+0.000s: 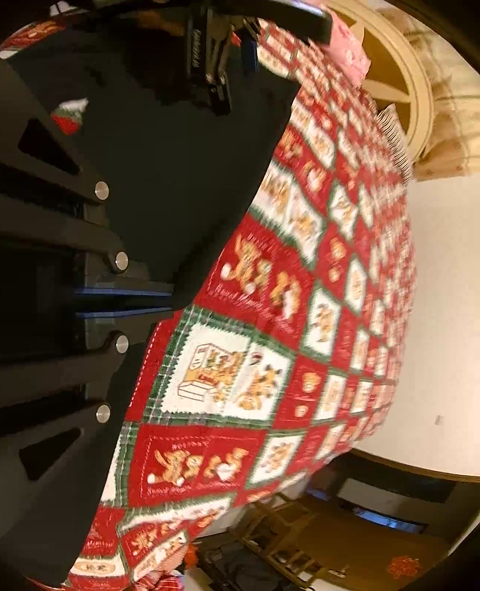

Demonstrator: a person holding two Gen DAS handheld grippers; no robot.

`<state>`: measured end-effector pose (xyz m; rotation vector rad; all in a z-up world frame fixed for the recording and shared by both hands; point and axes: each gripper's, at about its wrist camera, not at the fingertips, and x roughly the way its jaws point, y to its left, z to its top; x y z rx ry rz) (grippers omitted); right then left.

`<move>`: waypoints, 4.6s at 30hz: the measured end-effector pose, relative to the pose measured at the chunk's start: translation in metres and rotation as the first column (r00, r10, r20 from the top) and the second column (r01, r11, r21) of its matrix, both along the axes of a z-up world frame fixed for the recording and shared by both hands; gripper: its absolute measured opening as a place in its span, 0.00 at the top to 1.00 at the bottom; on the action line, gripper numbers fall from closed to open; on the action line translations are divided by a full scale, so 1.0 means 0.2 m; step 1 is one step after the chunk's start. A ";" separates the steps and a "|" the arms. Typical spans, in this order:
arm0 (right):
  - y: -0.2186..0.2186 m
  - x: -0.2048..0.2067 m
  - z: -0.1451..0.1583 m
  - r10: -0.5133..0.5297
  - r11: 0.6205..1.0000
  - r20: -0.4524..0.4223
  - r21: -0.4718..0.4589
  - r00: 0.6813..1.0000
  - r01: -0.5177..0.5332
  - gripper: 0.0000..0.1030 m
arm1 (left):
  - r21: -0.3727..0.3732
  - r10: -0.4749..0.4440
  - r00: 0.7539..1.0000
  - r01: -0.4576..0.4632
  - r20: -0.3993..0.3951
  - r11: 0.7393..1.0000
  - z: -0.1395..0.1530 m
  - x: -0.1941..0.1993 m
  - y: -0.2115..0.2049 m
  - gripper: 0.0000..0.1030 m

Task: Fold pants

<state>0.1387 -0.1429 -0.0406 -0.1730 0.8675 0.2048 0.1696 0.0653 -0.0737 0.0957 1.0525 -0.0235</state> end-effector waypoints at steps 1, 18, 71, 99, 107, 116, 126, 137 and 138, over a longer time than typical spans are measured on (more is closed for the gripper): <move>0.01 -0.04 0.02 0.010 1.000 0.022 0.004 1.000 -0.010 0.95 | 0.006 0.005 1.000 -0.004 -0.002 1.000 0.02 -0.01 0.01 0.00; 0.22 -0.49 0.03 0.225 0.969 0.176 -0.145 0.958 -0.201 0.95 | -0.225 0.132 0.982 -0.160 -0.134 0.961 0.20 0.27 0.15 0.00; 0.49 -1.32 -0.25 0.316 0.912 0.101 -0.308 0.943 -0.273 0.95 | -0.166 0.092 0.969 -0.054 0.230 0.985 0.04 -0.86 0.47 0.83; 0.43 -1.30 -0.26 0.266 0.933 0.052 -0.264 0.963 -0.244 0.95 | -0.547 0.246 0.962 -0.146 0.115 0.825 0.06 -0.84 0.81 0.38; 0.41 -1.29 -0.26 0.239 0.942 0.063 -0.256 0.969 -0.216 0.97 | -0.573 0.311 0.944 -0.198 0.106 0.795 0.04 -0.79 0.76 0.38; 0.35 -1.28 -0.26 0.229 0.934 0.031 -0.288 0.973 -0.211 1.00 | -0.428 0.349 0.912 -0.233 0.215 0.873 0.16 -0.82 0.71 0.94; 0.28 -1.28 -0.25 0.203 0.952 0.025 -0.240 0.979 -0.191 1.00 | -0.151 0.334 0.921 -0.307 0.201 0.939 -0.01 -0.86 0.67 0.82; 0.26 -1.19 0.04 0.137 0.990 0.148 -0.001 0.979 -0.138 0.99 | 0.013 0.344 0.902 -0.360 0.260 0.933 0.20 -0.89 0.68 0.55; 0.27 -1.16 0.04 0.132 0.991 0.149 0.008 0.980 -0.134 0.99 | 0.032 0.335 0.900 -0.357 0.280 0.933 0.23 -0.88 0.67 0.53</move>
